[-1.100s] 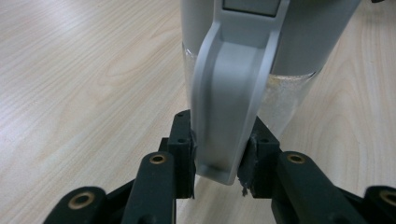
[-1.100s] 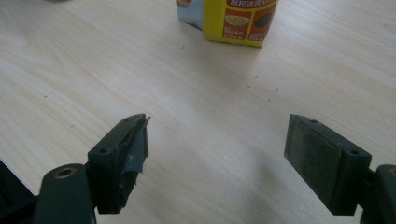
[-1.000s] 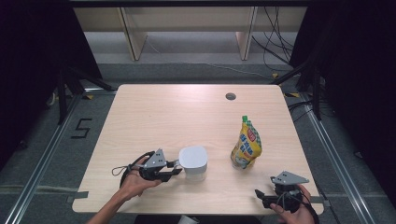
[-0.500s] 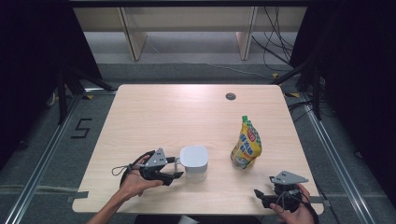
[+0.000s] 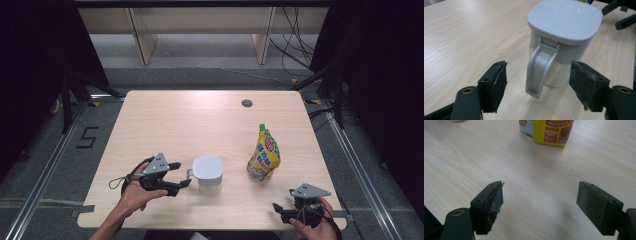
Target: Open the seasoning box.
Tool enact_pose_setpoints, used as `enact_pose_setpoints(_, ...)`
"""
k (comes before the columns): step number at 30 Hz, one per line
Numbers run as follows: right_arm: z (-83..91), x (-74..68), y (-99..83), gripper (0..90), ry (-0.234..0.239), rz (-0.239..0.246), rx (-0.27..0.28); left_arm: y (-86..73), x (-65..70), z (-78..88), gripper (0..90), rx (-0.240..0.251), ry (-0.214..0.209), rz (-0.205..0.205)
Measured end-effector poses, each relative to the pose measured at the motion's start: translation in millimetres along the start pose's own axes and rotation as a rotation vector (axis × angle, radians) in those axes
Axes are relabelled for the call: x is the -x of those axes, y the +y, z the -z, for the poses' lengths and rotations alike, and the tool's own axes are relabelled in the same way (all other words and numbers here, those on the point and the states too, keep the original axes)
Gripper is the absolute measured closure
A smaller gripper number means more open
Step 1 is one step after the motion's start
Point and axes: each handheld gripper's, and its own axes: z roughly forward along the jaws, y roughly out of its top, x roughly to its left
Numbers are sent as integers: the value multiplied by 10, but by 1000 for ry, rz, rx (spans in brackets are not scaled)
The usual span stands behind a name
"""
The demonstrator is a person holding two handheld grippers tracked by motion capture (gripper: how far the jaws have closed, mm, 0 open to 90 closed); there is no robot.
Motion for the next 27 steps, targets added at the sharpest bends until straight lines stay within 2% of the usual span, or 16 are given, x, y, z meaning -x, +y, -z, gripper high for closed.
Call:
enact_pose_setpoints(5,-20,12,4,202,25,34,35,83,17,67,391,19,10,18)
enact_pose_setpoints(6,-20,10,4,198,27,31,39,97,17,77,430,30,7,24)
enact_pose_setpoints(7,8,-30,8,198,19,-26,20,108,13,89,476,31,20,20)
enact_pose_setpoints(8,-1,-39,7,197,12,-11,33,114,-3,90,562,43,13,7)
enact_pose_setpoints(9,-1,-39,7,197,12,-11,33,117,2,99,562,50,20,4)
enact_pose_setpoints(10,10,-48,15,196,16,-11,30,128,14,118,662,63,38,4)
enact_pose_setpoints(11,10,-48,15,196,16,-11,30,128,14,118,701,63,38,4)
enact_pose_setpoints(12,14,-55,15,196,14,-14,27,145,19,128,701,70,47,-4)
enact_pose_setpoints(14,2,-69,15,200,16,-22,17,182,28,136,809,90,51,-7)
enact_pose_setpoints(18,0,-55,16,207,18,-6,23,250,63,112,865,104,41,3)
enact_pose_setpoints(20,4,-77,15,214,25,-25,29,271,77,80,889,94,38,-10)
enact_pose_setpoints(21,12,-67,18,224,17,-6,29,278,84,61,891,88,34,-12)
enact_pose_setpoints(22,14,-81,15,235,21,-15,33,293,102,31,892,74,28,-20)
enact_pose_setpoints(25,12,-82,16,240,17,-10,33,313,124,5,892,70,22,-35)
enact_pose_setpoints(26,5,-83,17,254,29,-10,39,324,139,-6,892,70,21,-29)
enact_pose_setpoints(27,9,-86,20,263,31,-7,38,342,137,-15,892,67,15,-44)
